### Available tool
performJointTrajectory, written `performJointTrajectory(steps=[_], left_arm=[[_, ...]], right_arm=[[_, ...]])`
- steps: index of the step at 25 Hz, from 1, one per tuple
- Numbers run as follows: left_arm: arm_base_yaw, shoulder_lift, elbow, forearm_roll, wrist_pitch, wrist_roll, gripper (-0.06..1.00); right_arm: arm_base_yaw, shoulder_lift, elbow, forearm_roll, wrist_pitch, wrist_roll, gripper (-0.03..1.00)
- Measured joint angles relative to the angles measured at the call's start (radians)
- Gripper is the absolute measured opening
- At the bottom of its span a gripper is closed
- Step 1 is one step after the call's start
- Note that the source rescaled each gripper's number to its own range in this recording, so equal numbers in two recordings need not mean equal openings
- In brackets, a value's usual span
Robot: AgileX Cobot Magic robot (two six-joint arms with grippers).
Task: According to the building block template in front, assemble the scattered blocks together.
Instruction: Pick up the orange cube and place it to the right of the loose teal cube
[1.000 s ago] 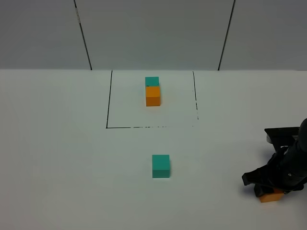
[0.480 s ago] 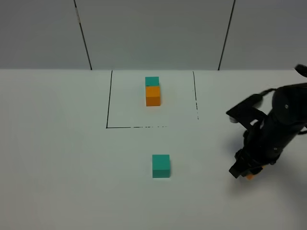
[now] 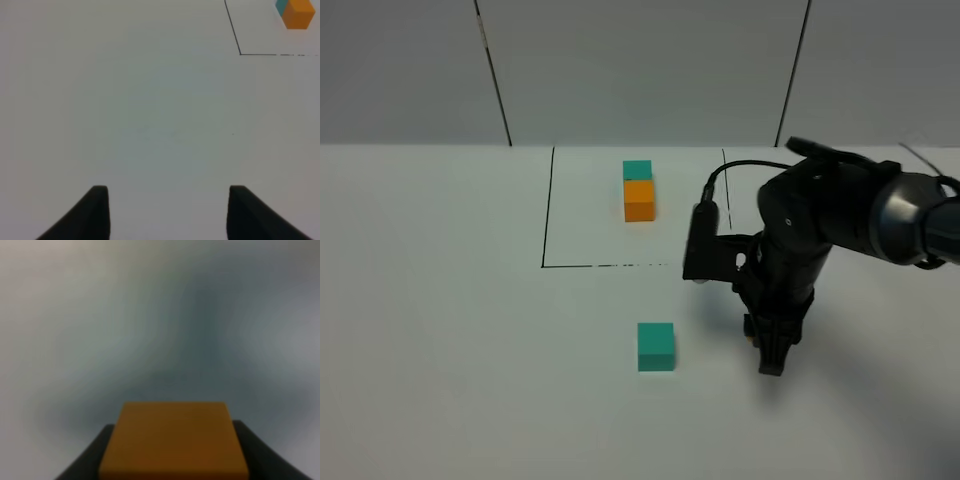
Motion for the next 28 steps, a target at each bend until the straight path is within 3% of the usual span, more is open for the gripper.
performJointTrajectory(steps=[9, 20, 28], left_arm=[[0.000, 0.000, 0.000, 0.000, 0.000, 0.000, 0.14], [0.000, 0.000, 0.000, 0.000, 0.000, 0.000, 0.14], [0.000, 0.000, 0.000, 0.000, 0.000, 0.000, 0.14]], right_arm=[[0.045, 0.150, -0.158, 0.010, 0.084, -0.034, 0.13], [0.066, 0.191, -0.171, 0.070, 0.063, -0.093, 0.13], [0.066, 0.254, -0.233, 0.077, 0.100, -0.097, 0.13]])
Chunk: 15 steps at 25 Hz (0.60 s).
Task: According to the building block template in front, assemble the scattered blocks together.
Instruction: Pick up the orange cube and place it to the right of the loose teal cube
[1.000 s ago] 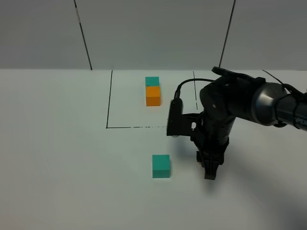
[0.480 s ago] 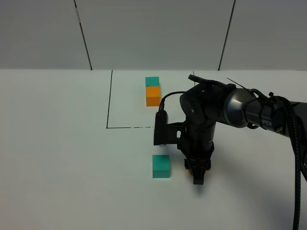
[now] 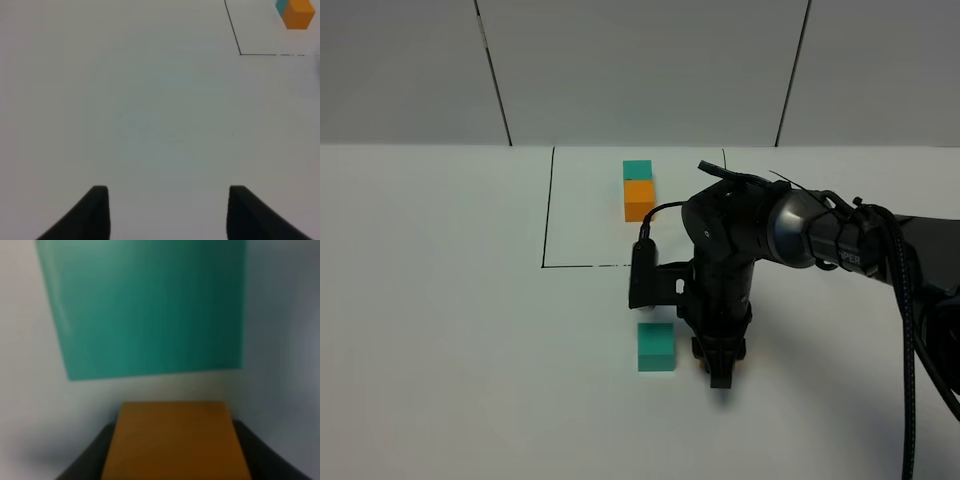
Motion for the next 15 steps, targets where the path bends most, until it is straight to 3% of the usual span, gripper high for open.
performJointTrajectory(steps=[15], left_arm=[[0.000, 0.000, 0.000, 0.001, 0.000, 0.000, 0.14]], right_arm=[[0.021, 0.011, -0.018, 0.019, -0.006, -0.024, 0.13]])
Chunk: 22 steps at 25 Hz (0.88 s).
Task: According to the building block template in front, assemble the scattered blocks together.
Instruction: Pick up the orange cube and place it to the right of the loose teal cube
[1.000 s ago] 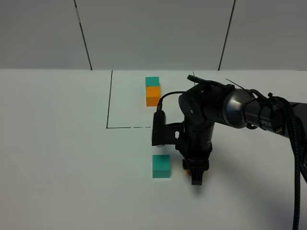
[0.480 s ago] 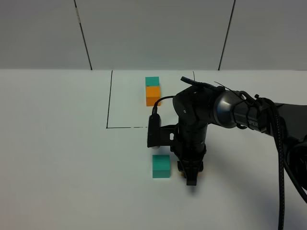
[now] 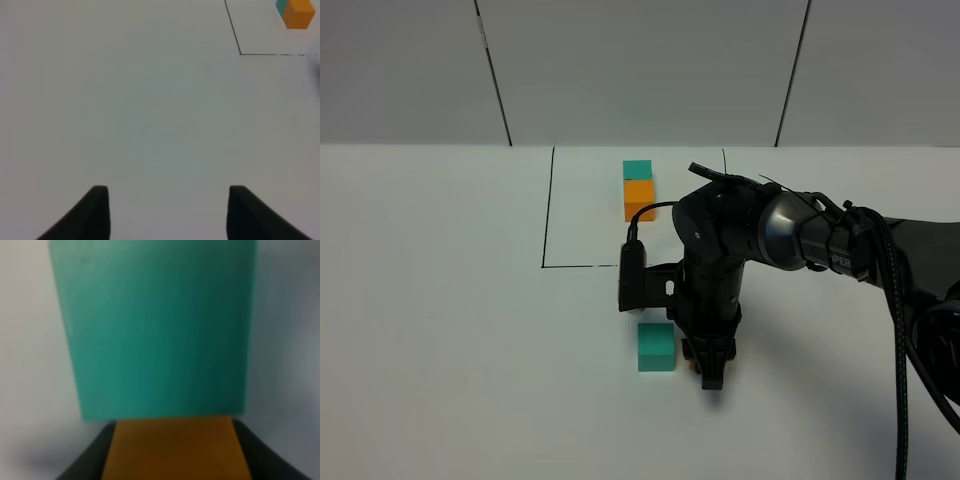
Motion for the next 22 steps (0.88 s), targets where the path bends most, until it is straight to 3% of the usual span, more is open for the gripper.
performJointTrajectory(steps=[22], left_arm=[[0.000, 0.000, 0.000, 0.000, 0.000, 0.000, 0.14]], right_arm=[[0.019, 0.020, -0.031, 0.028, 0.007, -0.002, 0.13]])
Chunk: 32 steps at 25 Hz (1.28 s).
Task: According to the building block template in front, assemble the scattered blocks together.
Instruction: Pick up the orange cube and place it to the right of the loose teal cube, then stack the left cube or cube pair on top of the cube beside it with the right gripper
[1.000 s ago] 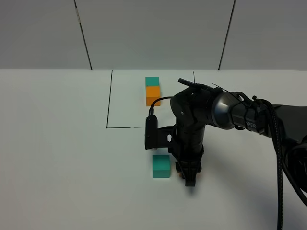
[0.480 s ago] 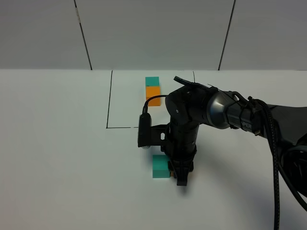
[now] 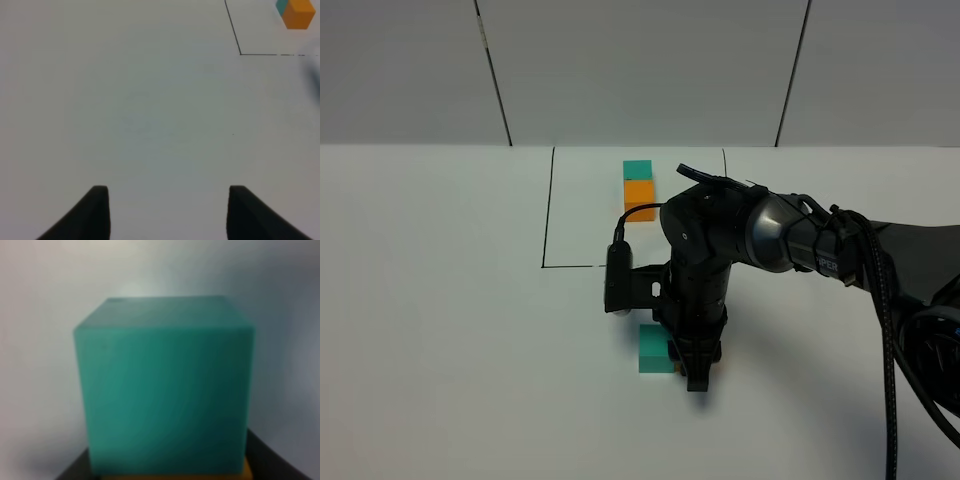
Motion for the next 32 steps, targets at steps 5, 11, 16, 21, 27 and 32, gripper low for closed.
performJointTrajectory(steps=[5, 11, 16, 21, 27, 32], left_arm=[[0.000, 0.000, 0.000, 0.000, 0.000, 0.000, 0.14], [0.000, 0.000, 0.000, 0.000, 0.000, 0.000, 0.14], [0.000, 0.000, 0.000, 0.000, 0.000, 0.000, 0.14], [0.000, 0.000, 0.000, 0.000, 0.000, 0.000, 0.14], [0.000, 0.000, 0.000, 0.000, 0.000, 0.000, 0.14], [0.000, 0.000, 0.000, 0.000, 0.000, 0.000, 0.14]], right_arm=[[0.000, 0.001, -0.001, 0.000, 0.002, -0.001, 0.13], [0.000, 0.002, -0.005, 0.000, 0.004, 0.000, 0.13], [0.000, 0.001, -0.005, 0.007, 0.000, 0.014, 0.47], [0.000, -0.054, -0.005, 0.027, -0.002, 0.090, 0.98], [-0.006, -0.204, -0.005, 0.038, 0.053, 0.308, 1.00], [-0.092, -0.360, 0.001, 0.125, 0.098, 0.509, 1.00]])
